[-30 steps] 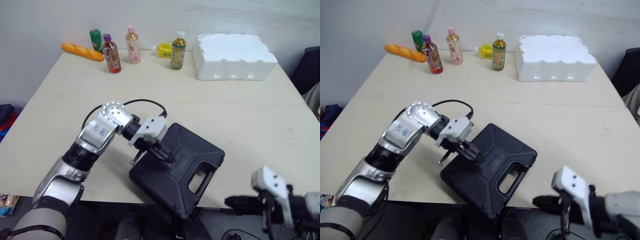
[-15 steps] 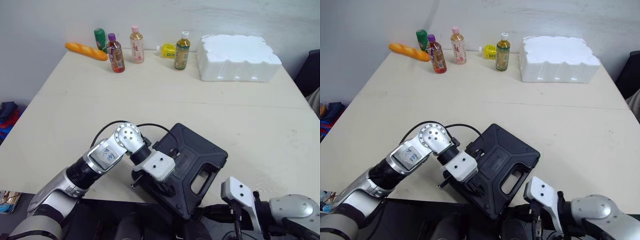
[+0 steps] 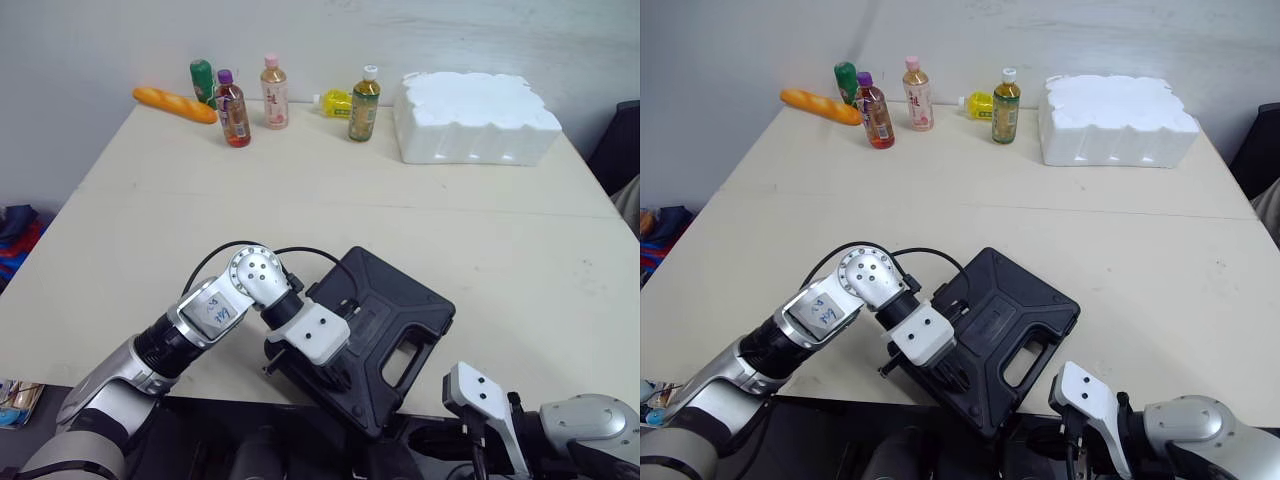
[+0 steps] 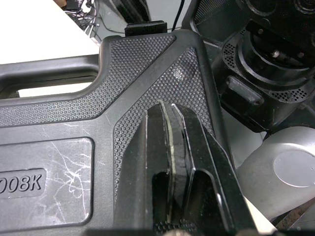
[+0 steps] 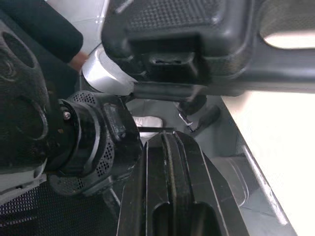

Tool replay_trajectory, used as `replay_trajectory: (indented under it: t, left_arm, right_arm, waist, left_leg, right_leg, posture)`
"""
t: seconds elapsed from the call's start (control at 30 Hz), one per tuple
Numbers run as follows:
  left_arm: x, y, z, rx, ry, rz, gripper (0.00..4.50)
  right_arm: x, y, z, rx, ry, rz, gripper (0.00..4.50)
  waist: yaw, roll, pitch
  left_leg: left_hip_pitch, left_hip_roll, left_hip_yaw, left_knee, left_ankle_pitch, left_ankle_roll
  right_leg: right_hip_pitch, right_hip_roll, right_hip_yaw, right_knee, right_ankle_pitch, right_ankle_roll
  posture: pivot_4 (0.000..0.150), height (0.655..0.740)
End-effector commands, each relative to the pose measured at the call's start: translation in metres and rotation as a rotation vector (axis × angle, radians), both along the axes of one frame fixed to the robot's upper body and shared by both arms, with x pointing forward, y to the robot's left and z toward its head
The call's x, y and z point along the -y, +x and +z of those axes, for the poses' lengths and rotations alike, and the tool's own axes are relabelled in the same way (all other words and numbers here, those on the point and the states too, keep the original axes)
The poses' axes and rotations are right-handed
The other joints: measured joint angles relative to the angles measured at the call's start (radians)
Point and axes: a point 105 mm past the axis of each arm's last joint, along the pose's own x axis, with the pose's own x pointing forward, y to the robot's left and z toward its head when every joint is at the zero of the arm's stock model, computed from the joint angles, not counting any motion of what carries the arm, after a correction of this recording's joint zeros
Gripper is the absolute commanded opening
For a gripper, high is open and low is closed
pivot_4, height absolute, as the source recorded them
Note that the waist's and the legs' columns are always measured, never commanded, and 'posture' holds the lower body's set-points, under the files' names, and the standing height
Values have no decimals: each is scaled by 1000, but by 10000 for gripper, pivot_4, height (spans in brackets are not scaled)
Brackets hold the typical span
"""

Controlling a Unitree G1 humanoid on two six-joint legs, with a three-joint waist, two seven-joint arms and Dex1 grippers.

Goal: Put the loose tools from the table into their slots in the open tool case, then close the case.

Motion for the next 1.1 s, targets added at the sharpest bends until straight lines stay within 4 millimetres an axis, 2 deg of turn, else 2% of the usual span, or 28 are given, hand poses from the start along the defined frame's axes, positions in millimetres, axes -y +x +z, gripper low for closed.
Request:
replay_trajectory:
  t: [0.03, 0.17, 0.37, 0.5, 0.67, 0.77, 0.8, 0.83, 0.87, 0.9, 0.97, 1.0, 1.07, 1.1]
  left_arm:
    - [-10, 6, -29, -11, 127, 68, 722]
    - [-10, 7, -30, -11, 127, 72, 722]
    - [-12, 7, -32, -31, 142, 88, 722]
    - [-12, 8, -34, -24, 143, 94, 722]
    - [-13, 17, -21, -73, 74, 165, 722]
    - [-20, 29, 17, -216, -74, 278, 9395]
    - [-22, 32, 28, -251, -115, 309, 13613]
    - [-33, 42, 45, -287, -172, 378, 16444]
    - [-43, 48, 56, -303, -211, 425, 22151]
    - [-57, 54, 68, -315, -245, 482, 25171]
    - [-80, 61, 84, -314, -293, 565, 33901]
    - [-92, 62, 90, -315, -310, 601, 35677]
    - [-115, 66, 99, -310, -330, 681, 42860]
    - [-132, 67, 102, -299, -333, 735, 44153]
  right_arm:
    - [-7, -2, 2, 28, 4, 44, 0]
    - [-17, 5, 12, 52, 77, 38, 0]
    - [-35, 30, 47, 101, 324, -51, 0]
    - [-30, 27, 46, 69, 280, -47, 0]
    - [-6, 26, 53, 149, 218, -97, 0]
    - [19, 27, 76, 226, 189, -129, 9803]
    - [25, 27, 83, 248, 189, -134, 14023]
    - [38, 31, 96, 298, 172, -164, 17817]
    - [49, 33, 106, 333, 154, -186, 23720]
    - [60, 35, 117, 372, 133, -206, 27519]
    - [76, 37, 132, 409, 108, -234, 37368]
    - [82, 38, 138, 425, 92, -248, 39123]
    - [93, 40, 146, 448, 64, -264, 44976]
    - [99, 40, 150, 464, 47, -267, 45000]
  waist:
    - [1, 0, 0]
    - [0, 0, 0]
    - [-4, -3, -1]
    - [-14, 0, -2]
    - [1, 0, -3]
    - [-2, 1, -1]
    - [-4, 0, 1]
    - [-5, -1, 3]
    - [-6, -2, 3]
    - [-6, -2, 5]
    - [-6, -3, 7]
    - [-6, -3, 8]
    - [-6, -3, 8]
    - [-4, -3, 8]
  left_leg:
    - [0, 0, 0, 0, 0, 0]
    - [-1, 0, 0, 0, 0, 0]
    - [-1, 3, 0, 0, 0, 1]
    - [2, 3, -1, -2, 0, 0]
    - [2, 1, -4, -9, 1, -1]
    - [1, 0, -3, -10, 1, -1]
    - [0, 0, -3, -10, 1, -1]
    - [0, 0, -3, -10, 1, -1]
    - [0, 1, -3, -10, 1, -1]
    - [0, 1, -3, -9, 1, -1]
    - [0, 2, -3, -9, 1, -2]
    - [0, 2, -3, -9, 1, -2]
    - [0, 2, -3, -11, 2, -2]
    - [0, 2, -3, -11, 1, -3]
  right_leg:
    - [0, 0, 0, -1, 0, -1]
    - [0, 0, 0, -3, 0, -1]
    - [1, 0, 0, -4, 0, -4]
    - [0, 3, 2, -4, 2, -7]
    - [-2, 5, 2, -6, 4, -3]
    - [-3, 5, 2, -7, 4, -2]
    - [-4, 5, 3, -6, 4, -1]
    - [-4, 5, 3, -6, 5, 0]
    - [-4, 5, 3, -6, 5, 0]
    - [-4, 6, 3, -6, 5, 0]
    - [-5, 7, 3, -6, 5, 0]
    - [-5, 7, 3, -6, 5, 0]
    - [-5, 7, 3, -6, 5, 0]
    - [-5, 7, 3, -7, 4, -1]
  posture:
    - [1500, 7355]
    - [1500, 7355]
    - [1500, 7355]
    - [1500, 7355]
    - [1500, 7355]
    - [1500, 7355]
    - [1500, 7355]
    - [1500, 7355]
    - [1500, 7355]
    - [1500, 7355]
    - [1500, 7355]
    - [1500, 7355]
    - [1500, 7355]
    - [1500, 7355]
